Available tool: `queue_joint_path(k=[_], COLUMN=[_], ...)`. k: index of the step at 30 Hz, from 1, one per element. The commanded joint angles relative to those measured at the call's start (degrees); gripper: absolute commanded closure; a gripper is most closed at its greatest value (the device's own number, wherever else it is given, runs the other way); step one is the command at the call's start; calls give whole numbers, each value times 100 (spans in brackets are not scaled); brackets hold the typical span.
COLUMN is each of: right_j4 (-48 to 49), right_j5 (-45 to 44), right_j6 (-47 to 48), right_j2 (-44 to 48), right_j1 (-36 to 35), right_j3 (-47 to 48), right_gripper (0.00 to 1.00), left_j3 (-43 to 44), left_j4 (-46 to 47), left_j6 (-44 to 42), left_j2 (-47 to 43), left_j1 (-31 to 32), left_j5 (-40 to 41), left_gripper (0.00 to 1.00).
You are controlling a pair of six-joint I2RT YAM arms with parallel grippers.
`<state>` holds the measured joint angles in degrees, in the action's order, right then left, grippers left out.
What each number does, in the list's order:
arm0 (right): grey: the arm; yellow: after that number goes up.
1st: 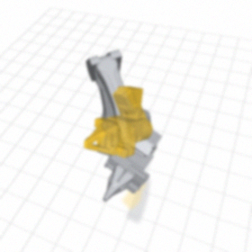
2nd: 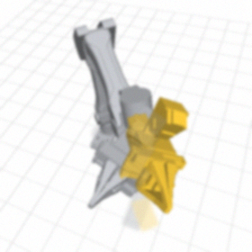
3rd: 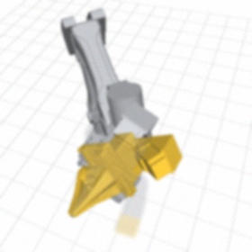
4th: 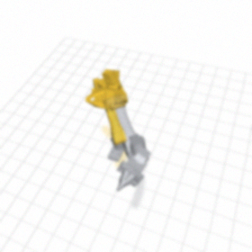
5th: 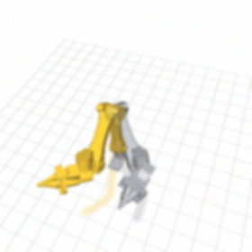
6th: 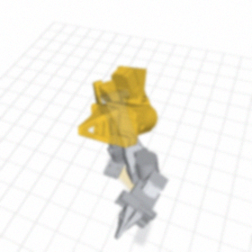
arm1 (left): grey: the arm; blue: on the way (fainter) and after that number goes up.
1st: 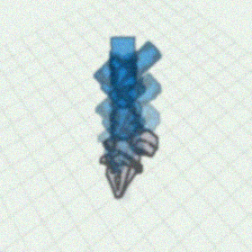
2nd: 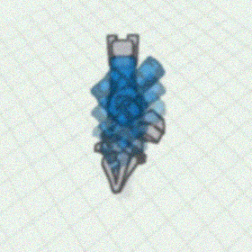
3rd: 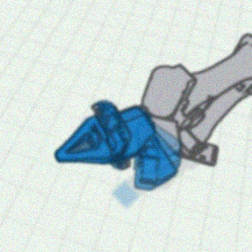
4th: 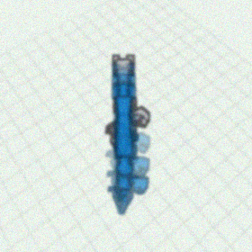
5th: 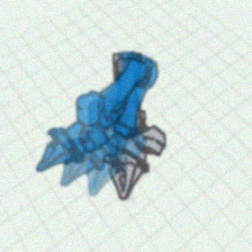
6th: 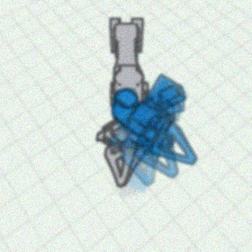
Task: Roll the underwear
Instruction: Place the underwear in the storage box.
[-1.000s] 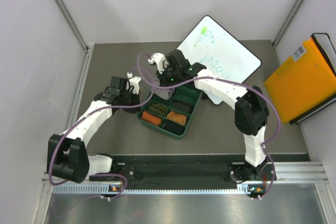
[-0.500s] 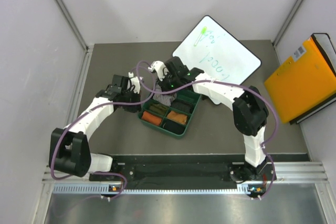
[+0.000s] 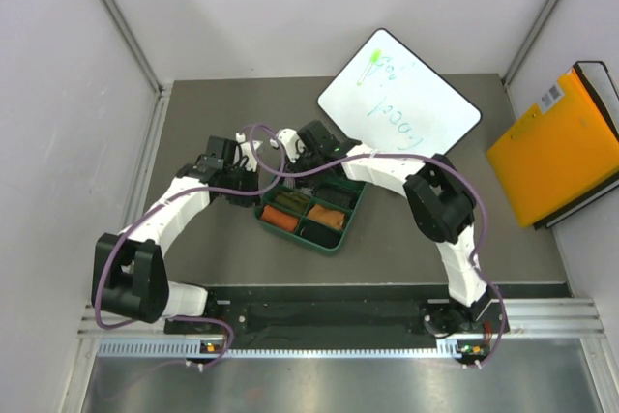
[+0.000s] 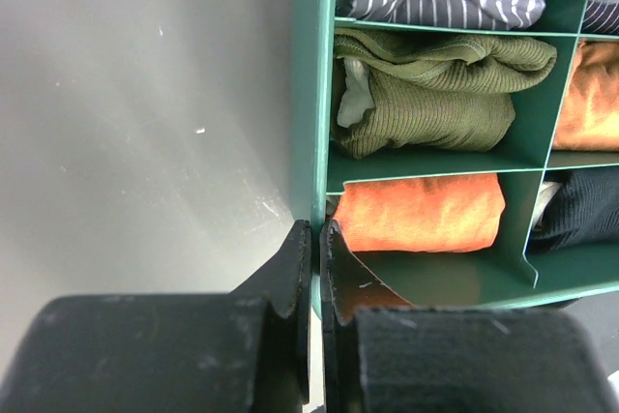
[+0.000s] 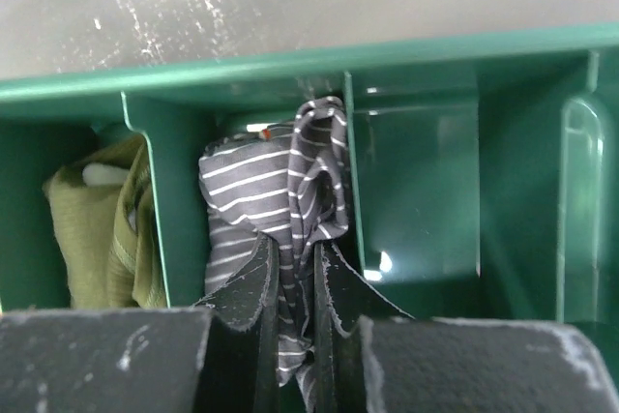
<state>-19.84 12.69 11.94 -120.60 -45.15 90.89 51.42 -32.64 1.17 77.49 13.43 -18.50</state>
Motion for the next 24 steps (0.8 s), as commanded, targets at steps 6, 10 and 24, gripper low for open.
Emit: queue_joint_path(k=[6, 10, 24], right_j4=[-319, -495, -707], right_j5=[181, 295, 322], right_j6=[-245, -447, -438], right_j2=[-351, -131, 1362], right_j1=[-249, -179, 85], right_j3=[165, 473, 369], right_gripper=[100, 80, 17], left_j3=[96, 132, 290], left_j4=[302, 302, 373], left_j6=[392, 673, 1544], left_j2=[117, 161, -418], left_j1=[11, -51, -113], left_j5=[-233, -224, 356], left_gripper=[100, 100, 19])
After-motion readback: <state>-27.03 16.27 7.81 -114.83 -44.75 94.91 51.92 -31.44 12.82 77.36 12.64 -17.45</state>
